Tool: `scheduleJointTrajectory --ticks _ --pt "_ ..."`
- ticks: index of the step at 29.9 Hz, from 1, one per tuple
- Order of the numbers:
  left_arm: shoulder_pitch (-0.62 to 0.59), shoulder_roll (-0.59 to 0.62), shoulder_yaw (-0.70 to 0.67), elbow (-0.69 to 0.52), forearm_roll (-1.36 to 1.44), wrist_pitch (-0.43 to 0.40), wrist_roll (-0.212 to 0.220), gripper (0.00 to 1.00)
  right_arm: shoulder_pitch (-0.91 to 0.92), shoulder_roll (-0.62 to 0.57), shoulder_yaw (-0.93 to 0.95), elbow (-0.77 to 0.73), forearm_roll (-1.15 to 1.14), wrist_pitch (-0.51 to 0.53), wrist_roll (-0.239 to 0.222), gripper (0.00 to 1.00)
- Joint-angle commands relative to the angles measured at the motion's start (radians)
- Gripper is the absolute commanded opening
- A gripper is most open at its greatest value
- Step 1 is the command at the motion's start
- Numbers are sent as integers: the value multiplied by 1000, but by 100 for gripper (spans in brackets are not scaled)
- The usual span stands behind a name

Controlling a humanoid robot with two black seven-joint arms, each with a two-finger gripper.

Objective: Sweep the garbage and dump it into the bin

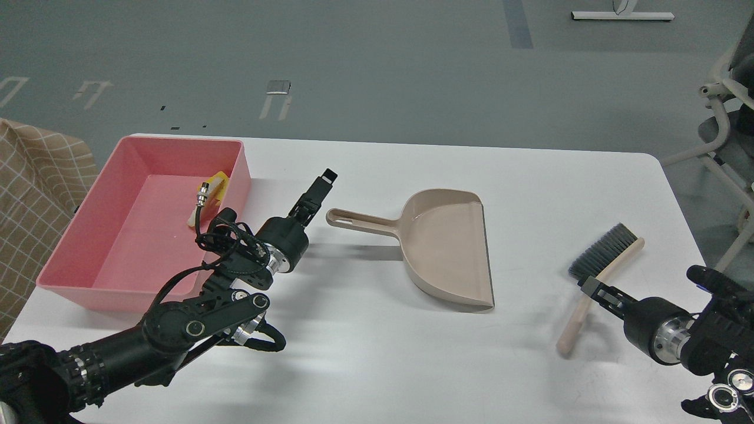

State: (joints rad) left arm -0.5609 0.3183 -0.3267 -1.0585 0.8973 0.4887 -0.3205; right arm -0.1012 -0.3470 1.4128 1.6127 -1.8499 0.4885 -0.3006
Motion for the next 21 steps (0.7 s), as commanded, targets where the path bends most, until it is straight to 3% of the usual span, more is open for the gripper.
scheduleJointTrajectory --ticks 1,8,10,12,21 --pt "-20 11 -2 0 0 0 -14 98 28 0 3 -7 1 0 0 51" --pt "-51 16 -11 -2 -3 0 -17 98 69 16 29 -8 20 0 3 67" --pt "-66 18 -12 -2 -6 0 -17 98 100 37 63 -7 38 0 12 84" --pt "-80 18 -17 -2 -11 0 -19 98 132 62 90 -8 41 0 11 95" --pt "-163 12 -38 -35 -18 0 -19 98 354 91 187 -5 172 0 12 96"
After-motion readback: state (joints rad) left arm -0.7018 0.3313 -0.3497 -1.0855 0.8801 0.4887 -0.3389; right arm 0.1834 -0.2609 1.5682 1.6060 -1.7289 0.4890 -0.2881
